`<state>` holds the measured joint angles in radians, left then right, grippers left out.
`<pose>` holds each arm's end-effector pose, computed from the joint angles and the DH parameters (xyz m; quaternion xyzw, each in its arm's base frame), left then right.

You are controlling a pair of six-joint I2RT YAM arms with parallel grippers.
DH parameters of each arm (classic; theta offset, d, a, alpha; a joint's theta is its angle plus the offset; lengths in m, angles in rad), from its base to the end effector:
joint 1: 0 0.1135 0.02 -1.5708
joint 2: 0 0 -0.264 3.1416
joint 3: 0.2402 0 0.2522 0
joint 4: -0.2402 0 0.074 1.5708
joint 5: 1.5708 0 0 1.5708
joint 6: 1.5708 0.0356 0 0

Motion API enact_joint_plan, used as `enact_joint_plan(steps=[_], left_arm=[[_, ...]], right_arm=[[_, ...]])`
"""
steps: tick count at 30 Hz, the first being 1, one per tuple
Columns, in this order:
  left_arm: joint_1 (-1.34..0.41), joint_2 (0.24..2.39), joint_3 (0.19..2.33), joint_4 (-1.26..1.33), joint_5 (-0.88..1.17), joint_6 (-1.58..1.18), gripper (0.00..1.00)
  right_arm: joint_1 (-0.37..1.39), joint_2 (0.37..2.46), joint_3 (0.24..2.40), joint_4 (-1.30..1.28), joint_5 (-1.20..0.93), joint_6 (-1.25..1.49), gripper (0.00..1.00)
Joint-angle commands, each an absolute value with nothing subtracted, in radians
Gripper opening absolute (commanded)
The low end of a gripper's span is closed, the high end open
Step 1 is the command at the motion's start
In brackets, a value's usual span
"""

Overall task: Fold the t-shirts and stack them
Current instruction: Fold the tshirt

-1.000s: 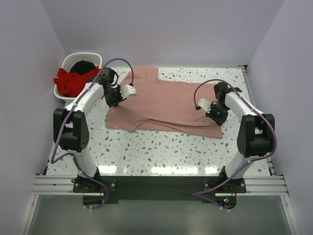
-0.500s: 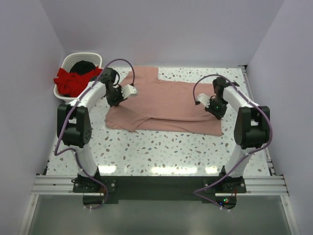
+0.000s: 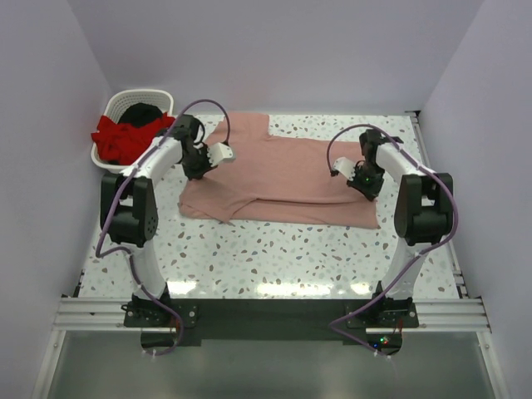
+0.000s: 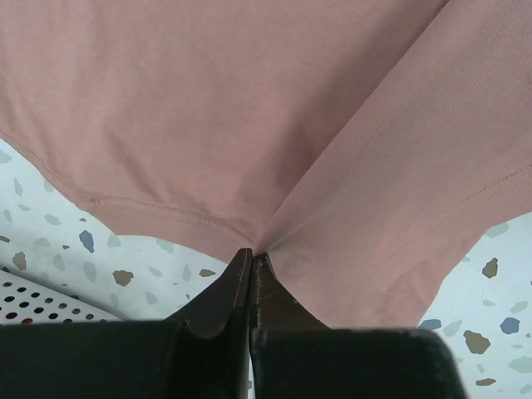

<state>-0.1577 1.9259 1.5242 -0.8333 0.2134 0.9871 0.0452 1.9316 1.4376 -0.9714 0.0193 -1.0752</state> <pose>0.3905 -0.0697 0.2178 0.5460 0.8144 -0.0292 0.1944 0.3685 0.0160 0.1882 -0.5302 0.8462 -0.0343 0.0411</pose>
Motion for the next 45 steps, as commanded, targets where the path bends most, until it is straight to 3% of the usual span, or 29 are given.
enact_joint_plan(steps=[1, 45], left_arm=[[-0.146, 1.939, 1.575, -0.801, 0.206, 0.992, 0.0], [-0.124, 2.022, 1.611, -0.773, 0.176, 0.98, 0.0]], right_arm=[[0.04, 1.937, 1.477, -0.959, 0.057, -1.092, 0.0], [0.038, 2.059, 1.618, -0.945, 0.083, -1.063, 0.0]])
